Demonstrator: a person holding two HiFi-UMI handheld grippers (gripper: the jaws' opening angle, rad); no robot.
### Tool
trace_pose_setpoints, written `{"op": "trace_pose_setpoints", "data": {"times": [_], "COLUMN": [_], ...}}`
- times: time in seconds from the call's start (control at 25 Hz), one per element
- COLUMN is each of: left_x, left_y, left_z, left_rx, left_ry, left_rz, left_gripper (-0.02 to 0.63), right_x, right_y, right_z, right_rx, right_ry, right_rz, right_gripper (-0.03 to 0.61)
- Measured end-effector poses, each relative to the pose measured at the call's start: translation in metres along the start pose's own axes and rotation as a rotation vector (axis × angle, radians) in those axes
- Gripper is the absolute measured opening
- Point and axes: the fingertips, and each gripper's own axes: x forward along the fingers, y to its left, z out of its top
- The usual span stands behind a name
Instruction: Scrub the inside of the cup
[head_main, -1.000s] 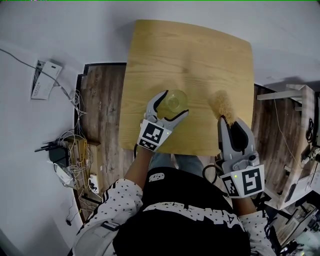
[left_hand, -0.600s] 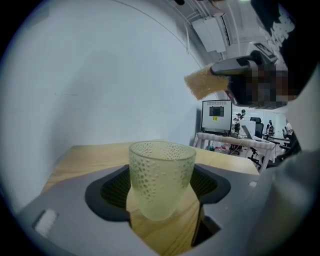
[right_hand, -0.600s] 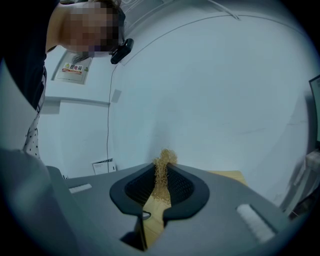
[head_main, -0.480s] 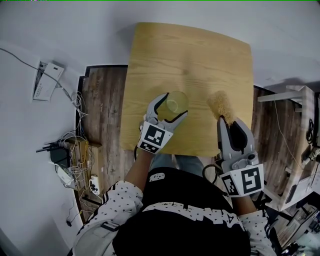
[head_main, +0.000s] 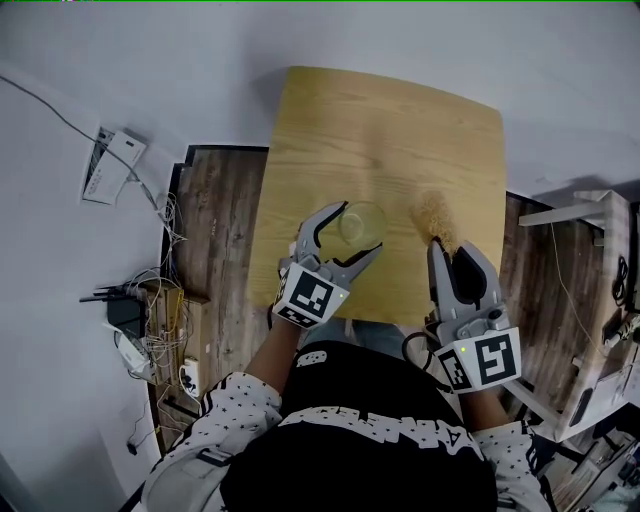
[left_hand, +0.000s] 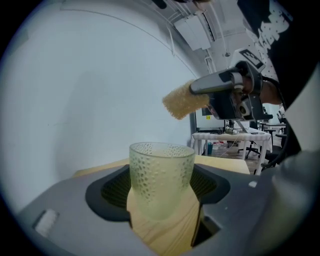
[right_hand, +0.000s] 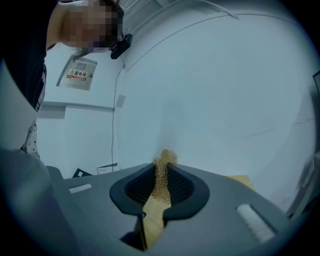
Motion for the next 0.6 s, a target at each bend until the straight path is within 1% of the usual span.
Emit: {"op": "trace_pose_setpoints", "data": {"times": [0.16, 0.36, 0.6], "left_x": [-0.014, -0.026, -0.053], "left_y": [0.003, -0.001, 0.005], "left_z": [0.022, 0.046, 0.066], "left_rx": [0.052, 0.069, 0.117], "left_ry": [-0.004, -0.010, -0.002], "left_rz": [0.018, 0.042, 0.083], "left_gripper": [0.368, 0.368, 0.368], "right_x": [0.005, 0.004, 0.010], "right_y": [0.004, 0.001, 0.016], "right_z": [0.005, 0.008, 0.021], "right_rx": [0.000, -0.008, -0.011], "right_ry": [-0.018, -0.010, -0.042], "right_rz": [0.058, 0.108, 0.199], "right_gripper": [0.068, 0.067, 0.067]}}
